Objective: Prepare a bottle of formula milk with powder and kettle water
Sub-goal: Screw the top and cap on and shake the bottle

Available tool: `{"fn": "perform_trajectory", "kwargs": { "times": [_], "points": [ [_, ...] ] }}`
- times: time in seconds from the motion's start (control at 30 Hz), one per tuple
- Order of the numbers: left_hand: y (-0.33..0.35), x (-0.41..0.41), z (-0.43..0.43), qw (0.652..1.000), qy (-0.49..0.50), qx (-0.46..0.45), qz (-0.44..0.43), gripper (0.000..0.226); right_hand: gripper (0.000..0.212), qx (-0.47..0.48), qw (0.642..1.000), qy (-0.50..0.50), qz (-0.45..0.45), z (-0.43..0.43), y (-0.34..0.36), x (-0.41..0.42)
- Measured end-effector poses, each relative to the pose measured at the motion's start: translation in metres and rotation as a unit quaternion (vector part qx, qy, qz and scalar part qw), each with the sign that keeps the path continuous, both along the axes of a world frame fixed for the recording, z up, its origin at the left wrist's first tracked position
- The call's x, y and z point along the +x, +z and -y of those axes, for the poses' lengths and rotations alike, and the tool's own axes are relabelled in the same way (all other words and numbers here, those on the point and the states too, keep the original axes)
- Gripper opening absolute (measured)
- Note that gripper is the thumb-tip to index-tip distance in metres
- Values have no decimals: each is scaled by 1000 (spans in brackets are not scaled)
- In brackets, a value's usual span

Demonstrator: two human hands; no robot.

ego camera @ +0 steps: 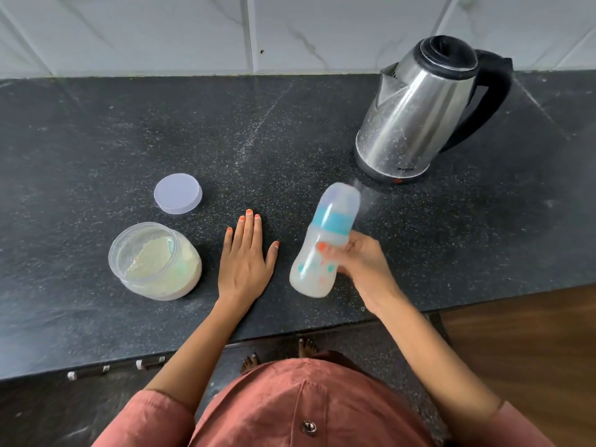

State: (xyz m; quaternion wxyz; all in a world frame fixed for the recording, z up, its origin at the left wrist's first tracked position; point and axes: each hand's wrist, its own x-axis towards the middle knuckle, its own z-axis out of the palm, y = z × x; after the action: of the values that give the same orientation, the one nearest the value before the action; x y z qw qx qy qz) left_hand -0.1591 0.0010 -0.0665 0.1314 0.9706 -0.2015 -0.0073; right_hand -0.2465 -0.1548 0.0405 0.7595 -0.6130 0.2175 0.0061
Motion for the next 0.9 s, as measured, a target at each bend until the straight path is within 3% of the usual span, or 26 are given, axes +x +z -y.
{"fn": "perform_trajectory", "kwargs": {
  "times": [0.13,0.2,0.27,0.33,0.4,0.47,0.53,0.63,0.7,0.73,0.8,0.9],
  "points": [
    [0,0,1,1000,0,-4,2,75,10,181,962,-198,56,8,5,18],
    [0,0,1,1000,1,-5,2,75,10,139,977,-155,36,0,3,14],
    [0,0,0,1000,0,-5,1,75,13,34,998,-40,-14,-10,-1,3],
    [0,0,0,1000,-1,-2,1,75,15,-5,999,12,-35,-11,-1,-2],
    [0,0,0,1000,-1,-3,1,75,12,67,996,-52,-11,-6,0,4],
    [0,0,0,1000,0,-2,3,75,9,180,970,-159,25,0,3,14],
    [0,0,0,1000,0,-1,3,75,8,214,956,-195,42,0,0,17],
    [0,0,0,1000,-1,-3,3,75,11,75,995,-60,-12,-9,-3,4],
    [0,0,0,1000,-2,-1,3,75,16,-13,999,31,-38,-10,-4,-4],
    [0,0,0,1000,-2,-2,3,75,16,-15,999,31,-35,-8,-3,-4],
    [0,0,0,1000,-1,-4,2,75,13,64,996,-54,-6,-2,0,4],
    [-1,0,1,1000,1,-3,6,74,11,186,958,-213,47,6,3,19]
  ]
}}
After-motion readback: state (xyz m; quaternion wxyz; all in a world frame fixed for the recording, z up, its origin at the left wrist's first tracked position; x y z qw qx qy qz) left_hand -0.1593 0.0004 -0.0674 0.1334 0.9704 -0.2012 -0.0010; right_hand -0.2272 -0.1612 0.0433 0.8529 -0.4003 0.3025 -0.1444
